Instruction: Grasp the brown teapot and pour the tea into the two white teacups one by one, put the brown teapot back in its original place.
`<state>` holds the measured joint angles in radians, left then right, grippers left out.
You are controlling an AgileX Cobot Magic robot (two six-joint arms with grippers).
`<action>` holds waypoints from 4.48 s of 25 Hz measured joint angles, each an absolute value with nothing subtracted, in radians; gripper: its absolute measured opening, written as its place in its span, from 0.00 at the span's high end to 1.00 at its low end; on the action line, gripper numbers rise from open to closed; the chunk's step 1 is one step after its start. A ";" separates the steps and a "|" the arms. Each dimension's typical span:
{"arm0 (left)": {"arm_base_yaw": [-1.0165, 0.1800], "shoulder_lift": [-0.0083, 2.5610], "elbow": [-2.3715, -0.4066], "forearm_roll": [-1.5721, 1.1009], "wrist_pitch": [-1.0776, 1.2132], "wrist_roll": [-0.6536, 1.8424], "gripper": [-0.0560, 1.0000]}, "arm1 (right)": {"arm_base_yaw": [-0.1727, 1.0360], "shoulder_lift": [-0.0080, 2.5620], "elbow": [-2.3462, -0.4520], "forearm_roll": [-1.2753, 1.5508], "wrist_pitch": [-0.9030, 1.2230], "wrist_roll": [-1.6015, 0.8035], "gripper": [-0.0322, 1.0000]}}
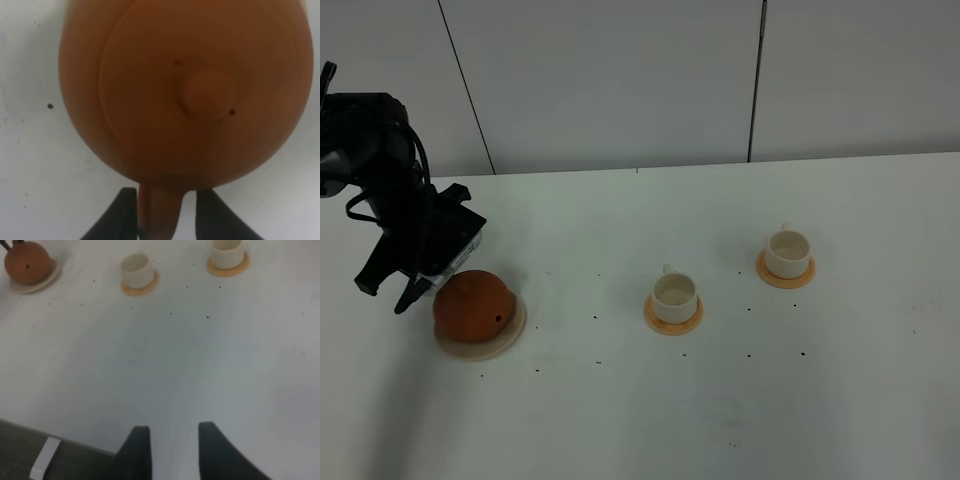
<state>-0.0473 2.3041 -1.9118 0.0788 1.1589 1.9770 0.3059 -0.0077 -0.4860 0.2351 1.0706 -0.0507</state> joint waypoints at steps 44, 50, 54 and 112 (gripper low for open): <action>-0.044 2.303 -1.912 0.053 1.146 1.979 0.78 | 0.306 -0.008 -0.486 0.235 1.071 -0.052 0.74; -0.044 2.303 -1.912 0.052 1.151 1.970 0.78 | 0.306 -0.008 -0.486 0.235 1.071 -0.052 0.74; -0.044 2.302 -1.912 0.051 1.152 1.967 0.78 | 0.306 -0.008 -0.486 0.235 1.071 -0.051 0.74; -0.047 2.221 -1.911 -0.184 1.186 1.865 0.78 | 0.306 -0.008 -0.486 0.235 1.071 -0.051 0.74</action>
<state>-0.0469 2.2205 -1.9108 -0.1840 1.1862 1.8651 0.3059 -0.0077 -0.4860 0.2351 1.0706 -0.0510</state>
